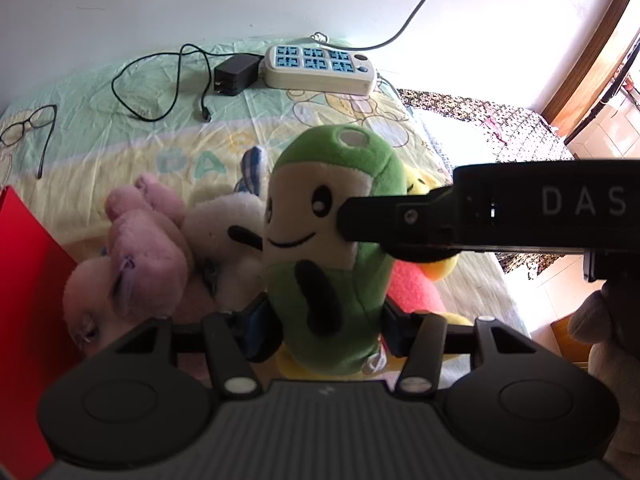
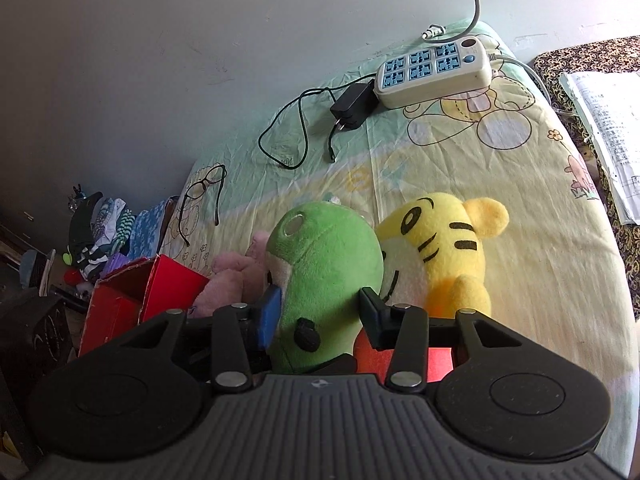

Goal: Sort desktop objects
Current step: 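Close the left gripper on the green plush while the right gripper clamps its other side, then lift the green plush with both grippers and carry it toward the red box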

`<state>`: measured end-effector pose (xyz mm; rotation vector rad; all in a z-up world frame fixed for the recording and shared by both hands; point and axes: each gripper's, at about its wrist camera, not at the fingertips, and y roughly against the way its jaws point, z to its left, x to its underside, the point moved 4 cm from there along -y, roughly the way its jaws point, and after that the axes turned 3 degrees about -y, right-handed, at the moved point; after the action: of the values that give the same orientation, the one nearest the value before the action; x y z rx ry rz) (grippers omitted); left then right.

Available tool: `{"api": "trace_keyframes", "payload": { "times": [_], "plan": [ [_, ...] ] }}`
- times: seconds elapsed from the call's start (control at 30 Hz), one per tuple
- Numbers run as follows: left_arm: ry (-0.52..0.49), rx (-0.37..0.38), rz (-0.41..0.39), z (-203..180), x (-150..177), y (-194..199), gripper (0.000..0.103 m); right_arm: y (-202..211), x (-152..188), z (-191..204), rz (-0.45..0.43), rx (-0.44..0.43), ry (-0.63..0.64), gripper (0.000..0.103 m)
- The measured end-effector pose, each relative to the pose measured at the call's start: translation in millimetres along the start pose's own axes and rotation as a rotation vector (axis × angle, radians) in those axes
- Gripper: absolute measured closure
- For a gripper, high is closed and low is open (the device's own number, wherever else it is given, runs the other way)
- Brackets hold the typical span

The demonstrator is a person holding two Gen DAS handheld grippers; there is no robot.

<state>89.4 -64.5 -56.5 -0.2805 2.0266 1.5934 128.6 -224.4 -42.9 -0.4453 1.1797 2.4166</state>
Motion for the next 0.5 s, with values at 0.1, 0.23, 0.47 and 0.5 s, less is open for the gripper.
{"api": "trace_keyframes", "payload": {
  "times": [0.1, 0.23, 0.47, 0.5],
  "plan": [
    [-0.012, 0.009, 0.001, -5, 4, 5, 0.048, 6, 3, 0, 0.000, 0.000, -0.003, 0.057],
    [-0.039, 0.019, 0.002, -13, 15, 11, 0.048, 13, 10, -5, 0.014, -0.004, -0.021, 0.057],
    [-0.069, 0.029, 0.012, -26, 34, 18, 0.048, 25, 28, -9, 0.025, 0.001, -0.043, 0.057],
    [-0.070, 0.031, 0.013, -27, 36, 19, 0.048, 26, 30, -8, 0.025, 0.004, -0.041, 0.057]
  ]
}}
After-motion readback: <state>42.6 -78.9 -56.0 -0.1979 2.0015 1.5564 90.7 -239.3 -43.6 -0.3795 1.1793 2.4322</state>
